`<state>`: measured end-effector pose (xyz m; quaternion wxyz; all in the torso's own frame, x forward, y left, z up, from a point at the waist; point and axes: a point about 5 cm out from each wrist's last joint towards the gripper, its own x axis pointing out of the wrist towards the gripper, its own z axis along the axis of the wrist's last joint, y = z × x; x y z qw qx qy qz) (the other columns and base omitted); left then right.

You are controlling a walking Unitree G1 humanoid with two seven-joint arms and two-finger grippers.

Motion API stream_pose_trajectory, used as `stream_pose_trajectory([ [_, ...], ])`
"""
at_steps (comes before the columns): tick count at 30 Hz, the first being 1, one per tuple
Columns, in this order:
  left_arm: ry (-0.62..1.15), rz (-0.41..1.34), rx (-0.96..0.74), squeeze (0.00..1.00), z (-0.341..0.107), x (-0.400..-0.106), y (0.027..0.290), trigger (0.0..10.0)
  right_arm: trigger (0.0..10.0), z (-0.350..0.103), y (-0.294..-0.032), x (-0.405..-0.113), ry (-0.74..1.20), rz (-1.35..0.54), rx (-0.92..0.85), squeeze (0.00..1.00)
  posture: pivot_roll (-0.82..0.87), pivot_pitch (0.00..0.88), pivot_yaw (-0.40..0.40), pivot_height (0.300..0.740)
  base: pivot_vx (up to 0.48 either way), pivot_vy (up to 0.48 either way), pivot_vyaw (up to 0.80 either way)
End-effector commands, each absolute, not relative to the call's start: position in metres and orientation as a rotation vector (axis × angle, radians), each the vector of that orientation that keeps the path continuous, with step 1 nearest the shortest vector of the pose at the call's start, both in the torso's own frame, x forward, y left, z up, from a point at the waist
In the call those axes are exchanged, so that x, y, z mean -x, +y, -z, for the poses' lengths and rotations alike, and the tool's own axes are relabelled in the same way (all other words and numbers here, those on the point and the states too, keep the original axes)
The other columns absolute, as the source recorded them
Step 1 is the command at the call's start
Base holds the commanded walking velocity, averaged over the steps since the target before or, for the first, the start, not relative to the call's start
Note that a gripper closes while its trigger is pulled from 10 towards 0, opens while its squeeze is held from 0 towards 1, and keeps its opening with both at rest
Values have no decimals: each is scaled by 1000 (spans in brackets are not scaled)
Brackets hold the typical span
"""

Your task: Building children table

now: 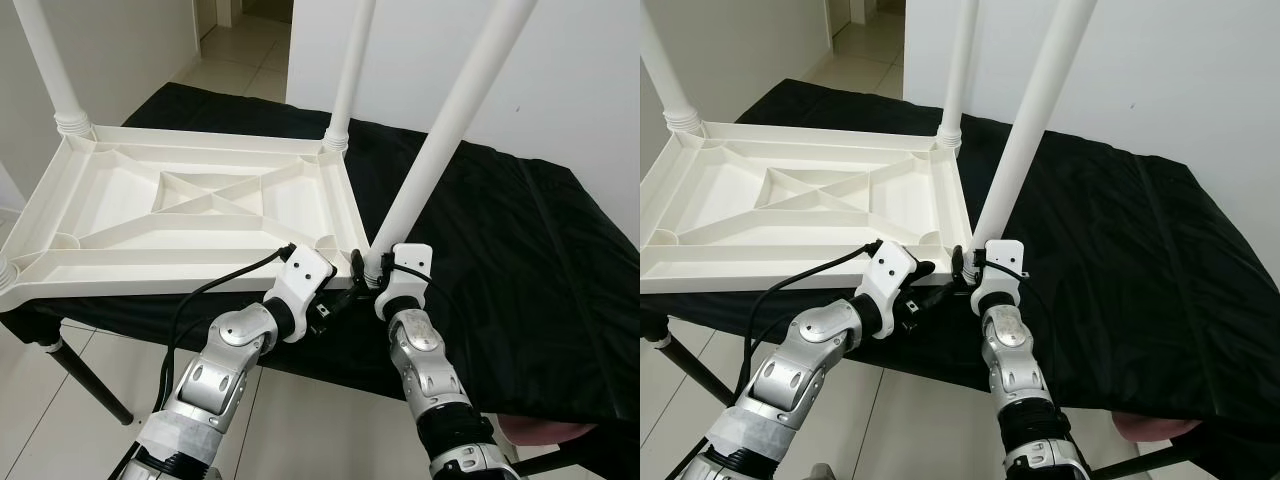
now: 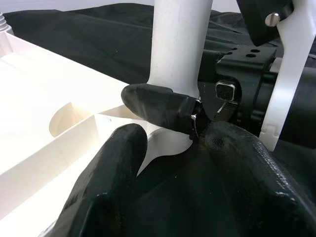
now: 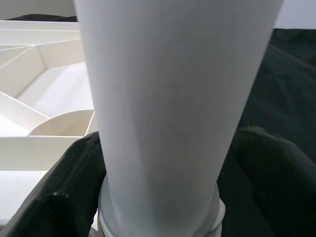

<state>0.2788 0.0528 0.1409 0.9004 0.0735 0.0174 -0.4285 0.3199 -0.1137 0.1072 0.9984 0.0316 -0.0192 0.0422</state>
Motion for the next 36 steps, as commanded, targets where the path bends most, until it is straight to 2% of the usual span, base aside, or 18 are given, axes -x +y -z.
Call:
stream_pose_trajectory([
  [1, 37, 841, -161, 0, -139, -279, 53, 10000, 10000, -108, -128, -319, -40, -64, -59, 1000, -2, 0, -106, 740, 0, 0, 0],
  [4, 37, 840, -163, 0, -139, -280, 53, 10000, 10000, -110, -134, -321, -26, -169, -49, 1000, -1, 0, -105, 740, 0, 0, 0],
  [5, 37, 840, -164, 0, -139, -280, 53, 10000, 10000, -111, -137, -323, -23, -214, -32, 0, -3, 0, -104, 740, 0, 0, 0],
  [16, 32, 850, -168, 0, -140, -281, 52, 10000, 10000, -112, -154, -337, -11, -467, 115, 0, -5, 0, -100, 740, 0, 0, 0],
  [21, 31, 855, -172, 0, -140, -282, 52, 10000, 10000, -109, -143, -338, 16, -628, 147, 0, -5, 0, -92, 740, 0, 0, 0],
  [27, 30, 858, -174, 0, -141, -282, 52, 10000, 10000, -108, -131, -342, 28, -737, 177, 0, 3, 0, -89, 740, 0, 0, 0],
  [36, 31, 852, -175, 0, -141, -281, 53, 10000, 10000, -108, -128, -344, 15, -772, 182, 0, 12, 0, -92, 740, 0, 0, 0],
])
